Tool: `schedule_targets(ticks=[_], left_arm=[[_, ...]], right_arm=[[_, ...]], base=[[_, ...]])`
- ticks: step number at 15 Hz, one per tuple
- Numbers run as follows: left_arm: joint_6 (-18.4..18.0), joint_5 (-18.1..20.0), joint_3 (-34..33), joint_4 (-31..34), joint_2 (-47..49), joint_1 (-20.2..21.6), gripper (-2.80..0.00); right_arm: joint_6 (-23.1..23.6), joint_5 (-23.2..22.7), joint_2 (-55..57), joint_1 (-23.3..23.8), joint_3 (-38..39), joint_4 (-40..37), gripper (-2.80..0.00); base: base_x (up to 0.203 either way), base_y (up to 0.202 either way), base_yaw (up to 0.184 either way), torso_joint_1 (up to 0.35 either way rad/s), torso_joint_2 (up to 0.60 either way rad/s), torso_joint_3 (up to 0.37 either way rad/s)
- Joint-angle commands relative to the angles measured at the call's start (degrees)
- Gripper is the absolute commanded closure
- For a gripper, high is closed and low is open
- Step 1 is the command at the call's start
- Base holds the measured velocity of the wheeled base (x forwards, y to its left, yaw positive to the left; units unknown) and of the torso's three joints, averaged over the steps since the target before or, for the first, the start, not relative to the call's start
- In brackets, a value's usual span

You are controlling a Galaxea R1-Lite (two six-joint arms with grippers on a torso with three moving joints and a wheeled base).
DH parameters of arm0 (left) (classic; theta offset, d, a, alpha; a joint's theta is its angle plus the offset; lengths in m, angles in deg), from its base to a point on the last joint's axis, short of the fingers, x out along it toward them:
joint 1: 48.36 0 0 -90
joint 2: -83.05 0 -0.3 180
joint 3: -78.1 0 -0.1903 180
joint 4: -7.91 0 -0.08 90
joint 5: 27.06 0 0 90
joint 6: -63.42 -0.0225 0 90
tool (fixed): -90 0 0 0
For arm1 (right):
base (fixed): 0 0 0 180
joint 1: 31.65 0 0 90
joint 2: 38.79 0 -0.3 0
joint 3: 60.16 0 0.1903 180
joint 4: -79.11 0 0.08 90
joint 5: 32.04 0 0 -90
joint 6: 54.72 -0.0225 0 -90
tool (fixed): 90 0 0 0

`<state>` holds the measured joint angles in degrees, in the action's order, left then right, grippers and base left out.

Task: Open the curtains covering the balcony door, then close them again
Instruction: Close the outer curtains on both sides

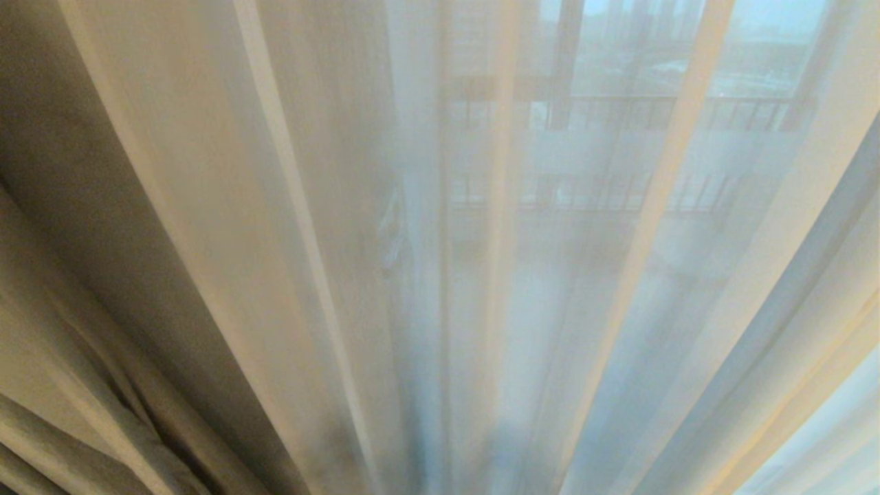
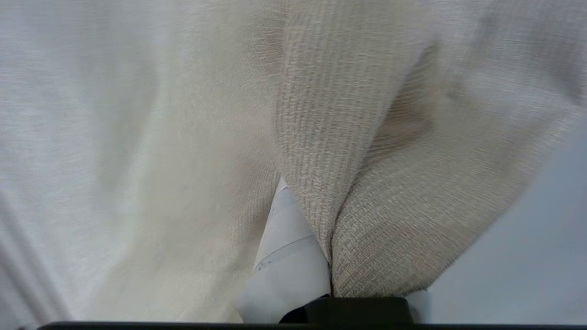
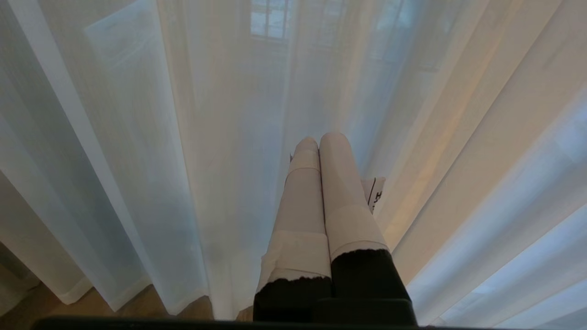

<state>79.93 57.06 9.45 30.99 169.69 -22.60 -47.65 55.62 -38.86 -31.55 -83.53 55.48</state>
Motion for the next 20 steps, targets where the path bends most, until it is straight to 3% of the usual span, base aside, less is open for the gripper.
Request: schedule_targets(ticks=[1, 6, 17, 20], left_arm=[[0.9, -1.3, -1.1, -0.1, -4.0, -5.1, 0.0], [1.8, -6.1, -2.1, 0.0, -6.8, -15.7, 0.0], [1.7, -6.7, -4.0, -0.4, -8.7, -33.4, 0.0], [1.6, -9.2, -4.1, -0.5, -8.3, -39.0, 0.0]], right_arm=[[0.0, 0.0, 0.1, 0.0, 0.0, 0.0, 0.0], [0.0, 0.0, 0.1, 0.0, 0.0, 0.0, 0.0], [0.0, 0.0, 0.1, 0.0, 0.0, 0.0, 0.0], [0.0, 0.0, 0.1, 0.0, 0.0, 0.0, 0.0]], base=[[0.0, 0.0, 0.0, 0.0, 0.0, 0.0], [0.0, 0.0, 0.0, 0.0, 0.0, 0.0], [0.0, 0.0, 0.0, 0.0, 0.0, 0.0], [0.0, 0.0, 0.0, 0.0, 0.0, 0.0]])
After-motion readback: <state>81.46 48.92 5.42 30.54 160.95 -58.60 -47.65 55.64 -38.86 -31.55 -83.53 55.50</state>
